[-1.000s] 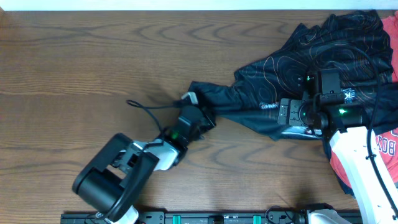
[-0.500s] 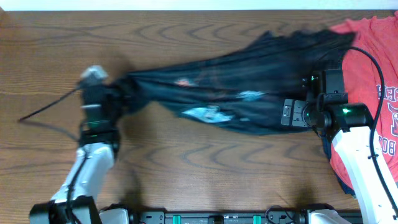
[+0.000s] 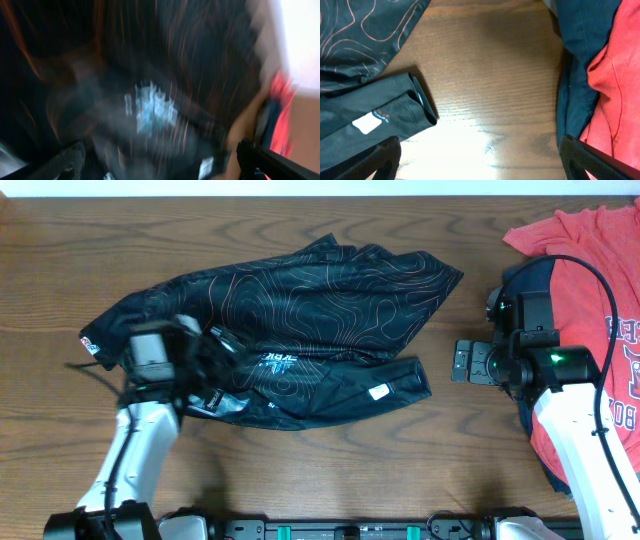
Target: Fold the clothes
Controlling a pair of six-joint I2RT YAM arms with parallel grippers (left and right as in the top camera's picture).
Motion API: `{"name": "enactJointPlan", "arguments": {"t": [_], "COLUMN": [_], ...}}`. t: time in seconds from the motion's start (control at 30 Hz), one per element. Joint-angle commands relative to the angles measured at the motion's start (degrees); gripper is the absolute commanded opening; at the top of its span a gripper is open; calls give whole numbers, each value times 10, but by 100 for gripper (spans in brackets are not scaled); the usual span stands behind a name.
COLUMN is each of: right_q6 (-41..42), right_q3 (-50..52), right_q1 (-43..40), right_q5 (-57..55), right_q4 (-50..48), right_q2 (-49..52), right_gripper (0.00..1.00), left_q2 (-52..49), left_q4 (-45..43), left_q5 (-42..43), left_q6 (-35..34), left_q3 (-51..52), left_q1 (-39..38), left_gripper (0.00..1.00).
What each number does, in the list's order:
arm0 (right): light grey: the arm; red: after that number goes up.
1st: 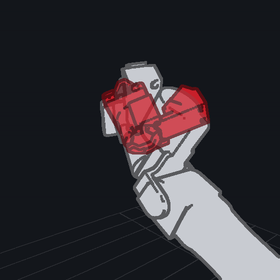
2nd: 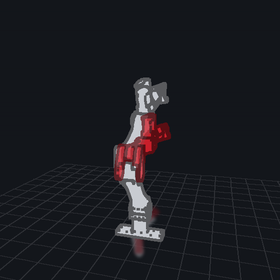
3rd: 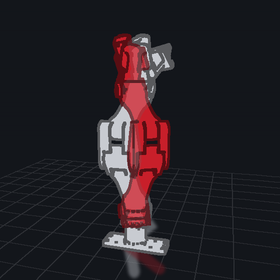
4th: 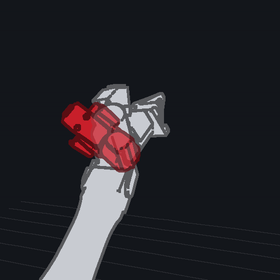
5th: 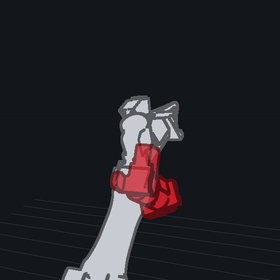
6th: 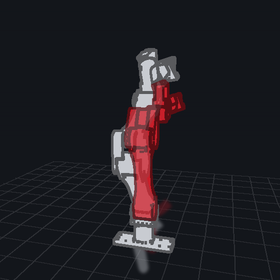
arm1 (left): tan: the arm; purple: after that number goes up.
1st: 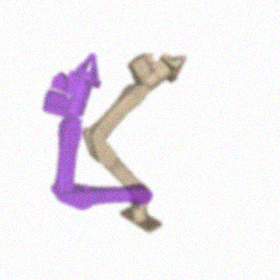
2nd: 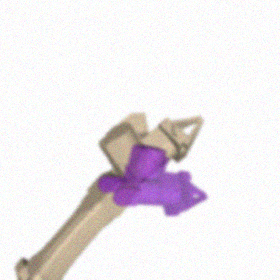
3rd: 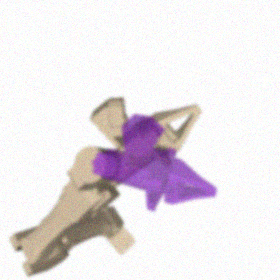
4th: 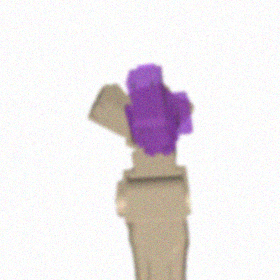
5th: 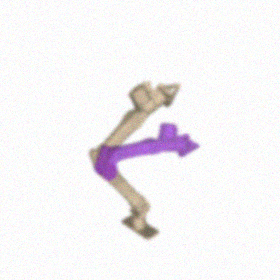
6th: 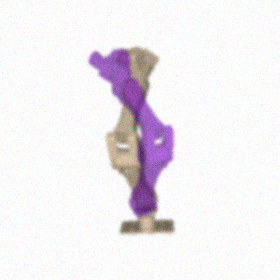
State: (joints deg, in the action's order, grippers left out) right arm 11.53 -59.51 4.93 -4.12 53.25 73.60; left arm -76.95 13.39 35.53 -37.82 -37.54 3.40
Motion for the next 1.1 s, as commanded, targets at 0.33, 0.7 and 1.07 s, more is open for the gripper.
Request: {"name": "enactJointPlan", "arguments": {"t": [0.33,0.7,1.07], "right_q6": [6,6,0], "right_q3": [-5,-5,-4], "right_q1": [-5,-5,-5], "right_q5": [-3,-3,-4], "right_q4": [7,12,18], "right_q2": [-3,-3,-3], "right_gripper": [99,99,99], "left_q2": [-89,-133,-133], "left_q4": [35,-35,26], "left_q5": [-71,-153,-224], "left_q6": [-230,-341,-338], "left_q3": [5,5,5], "left_q1": [-315,-394,-384], "left_gripper": [98,99,6]}}
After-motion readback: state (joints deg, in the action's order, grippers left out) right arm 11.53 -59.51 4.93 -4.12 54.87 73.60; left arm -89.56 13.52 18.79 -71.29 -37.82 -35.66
